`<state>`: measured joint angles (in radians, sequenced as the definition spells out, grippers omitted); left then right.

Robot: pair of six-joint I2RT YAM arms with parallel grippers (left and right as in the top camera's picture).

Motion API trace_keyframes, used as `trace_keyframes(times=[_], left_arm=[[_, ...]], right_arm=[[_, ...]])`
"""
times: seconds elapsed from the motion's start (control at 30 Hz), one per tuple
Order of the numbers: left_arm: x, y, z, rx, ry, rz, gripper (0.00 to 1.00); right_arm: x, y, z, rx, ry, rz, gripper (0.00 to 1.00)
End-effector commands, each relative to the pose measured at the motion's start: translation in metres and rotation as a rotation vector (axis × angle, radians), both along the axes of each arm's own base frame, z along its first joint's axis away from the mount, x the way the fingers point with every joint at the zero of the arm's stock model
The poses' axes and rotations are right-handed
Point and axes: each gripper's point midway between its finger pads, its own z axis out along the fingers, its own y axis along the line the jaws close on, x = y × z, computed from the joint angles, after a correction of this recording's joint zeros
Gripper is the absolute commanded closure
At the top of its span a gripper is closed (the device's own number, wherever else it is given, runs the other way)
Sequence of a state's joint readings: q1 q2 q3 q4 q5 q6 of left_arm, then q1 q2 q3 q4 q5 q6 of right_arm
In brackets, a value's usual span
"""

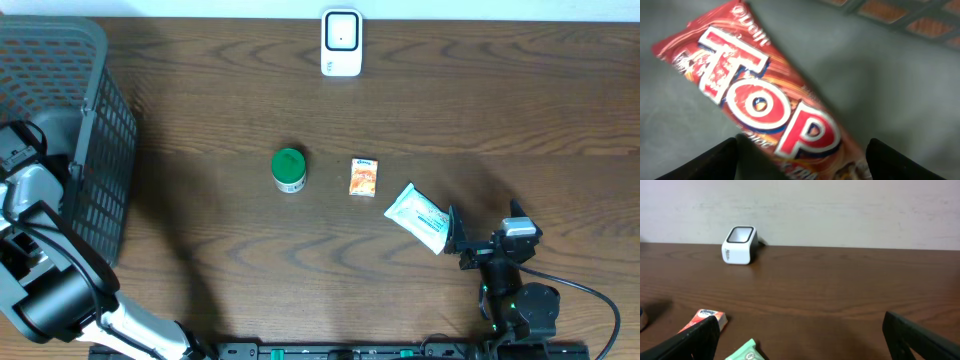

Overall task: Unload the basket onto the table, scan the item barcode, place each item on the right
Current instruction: 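Grasp the red TOP chocolate bar in the basket with the left gripper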

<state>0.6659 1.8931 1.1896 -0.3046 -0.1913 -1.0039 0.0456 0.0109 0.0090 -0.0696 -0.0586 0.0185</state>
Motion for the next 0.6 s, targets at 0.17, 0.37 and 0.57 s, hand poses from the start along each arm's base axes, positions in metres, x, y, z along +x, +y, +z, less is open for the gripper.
trace_keyframes(times=[0.17,0.37,0.57], left_arm=[[-0.002,0.003,-0.037,-0.046,0.019,0.052,0.4],[-0.008,-0.002,-0.05,-0.079,0.05,0.064,0.77],[0.0,-0.007,-0.035,-0.098,-0.003,0.041,0.93]], right_arm=[[0.0,0.0,-0.001,0.014,0.001,0.0,0.01],[0.0,0.0,-0.001,0.014,0.001,0.0,0.01],[0.0,0.0,-0.001,0.014,0.001,0.0,0.01]])
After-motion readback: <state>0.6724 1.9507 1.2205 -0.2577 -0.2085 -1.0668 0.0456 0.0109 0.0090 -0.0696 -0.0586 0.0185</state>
